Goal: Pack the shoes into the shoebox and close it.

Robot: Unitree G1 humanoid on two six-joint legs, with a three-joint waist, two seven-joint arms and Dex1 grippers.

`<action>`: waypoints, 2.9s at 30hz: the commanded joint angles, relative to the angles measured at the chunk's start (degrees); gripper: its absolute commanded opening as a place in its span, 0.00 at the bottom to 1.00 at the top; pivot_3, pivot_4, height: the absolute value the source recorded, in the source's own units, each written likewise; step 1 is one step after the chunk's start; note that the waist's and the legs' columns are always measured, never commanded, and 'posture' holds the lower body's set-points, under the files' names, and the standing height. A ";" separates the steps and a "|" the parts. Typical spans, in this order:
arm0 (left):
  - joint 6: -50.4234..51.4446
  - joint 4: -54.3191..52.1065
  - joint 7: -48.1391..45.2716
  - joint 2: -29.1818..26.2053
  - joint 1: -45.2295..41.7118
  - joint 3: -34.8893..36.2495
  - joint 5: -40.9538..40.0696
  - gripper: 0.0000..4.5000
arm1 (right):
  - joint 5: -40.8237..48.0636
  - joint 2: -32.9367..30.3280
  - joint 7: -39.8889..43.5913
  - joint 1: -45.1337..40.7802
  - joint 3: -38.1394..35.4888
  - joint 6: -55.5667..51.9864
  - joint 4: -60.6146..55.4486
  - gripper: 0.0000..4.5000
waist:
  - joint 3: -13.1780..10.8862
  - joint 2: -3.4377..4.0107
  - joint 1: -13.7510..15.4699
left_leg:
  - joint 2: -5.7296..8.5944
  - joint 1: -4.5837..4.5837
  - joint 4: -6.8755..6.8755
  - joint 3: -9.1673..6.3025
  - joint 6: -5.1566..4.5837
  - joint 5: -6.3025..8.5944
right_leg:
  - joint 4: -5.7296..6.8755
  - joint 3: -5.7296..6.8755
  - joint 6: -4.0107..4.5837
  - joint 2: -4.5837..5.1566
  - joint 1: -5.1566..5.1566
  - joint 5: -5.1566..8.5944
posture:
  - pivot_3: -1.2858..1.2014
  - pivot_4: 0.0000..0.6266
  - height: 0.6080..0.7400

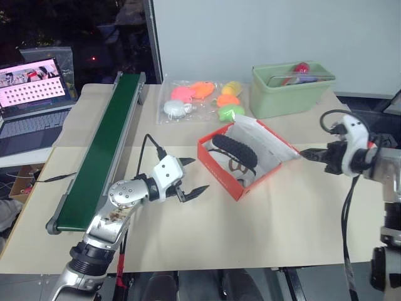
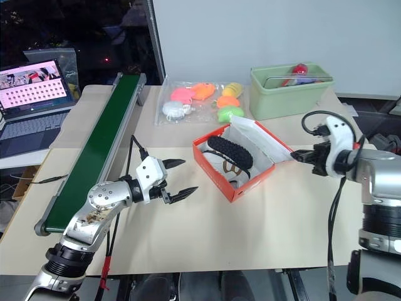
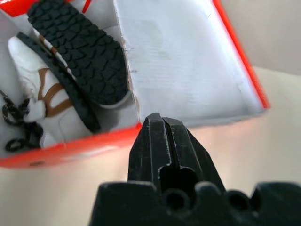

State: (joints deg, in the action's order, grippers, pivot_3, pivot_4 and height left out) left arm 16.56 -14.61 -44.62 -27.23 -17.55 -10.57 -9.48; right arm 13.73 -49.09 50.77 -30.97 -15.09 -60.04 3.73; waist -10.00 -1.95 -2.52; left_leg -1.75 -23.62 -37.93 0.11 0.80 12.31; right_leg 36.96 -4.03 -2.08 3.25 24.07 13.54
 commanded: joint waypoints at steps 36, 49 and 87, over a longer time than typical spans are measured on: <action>1.45 -1.68 -1.19 -1.22 -2.31 1.77 -1.29 1.00 | 2.98 23.99 -19.85 7.46 10.37 13.90 -13.54 0.01 | 0.00 0.01 0.04 | -0.04 -0.12 -0.01 -0.05 0.00 0.00 | 0.03 -0.01 -0.01 -0.03 0.13 0.00 | 0.52 0.24 0.92; 1.19 -0.32 -1.95 -1.15 -4.14 1.40 -1.66 1.00 | -0.11 27.37 -33.24 6.76 4.63 19.66 -5.20 0.01 | 0.01 0.01 0.03 | 0.00 -0.12 -0.02 -0.03 0.00 0.00 | 0.04 -0.01 -0.01 0.00 0.12 0.00 | 0.52 0.24 0.92; 1.85 -0.11 -2.94 -3.40 -5.90 2.49 -2.31 1.00 | 34.24 50.18 -37.85 -5.40 -20.08 37.56 16.72 0.01 | 0.02 0.04 -0.22 | -0.07 -0.12 -0.01 -0.04 0.00 0.00 | 0.10 -0.01 0.01 -0.02 0.15 -0.01 | 0.52 0.24 0.92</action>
State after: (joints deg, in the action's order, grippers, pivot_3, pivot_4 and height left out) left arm 18.34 -12.94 -47.82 -30.17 -22.53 -9.46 -11.23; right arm 44.15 1.33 10.14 -35.33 -34.59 -21.76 24.14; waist -9.98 -1.91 -2.74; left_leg -1.81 -23.74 -37.93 0.06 0.80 12.32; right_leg 37.07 -4.04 -2.07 3.24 24.23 13.53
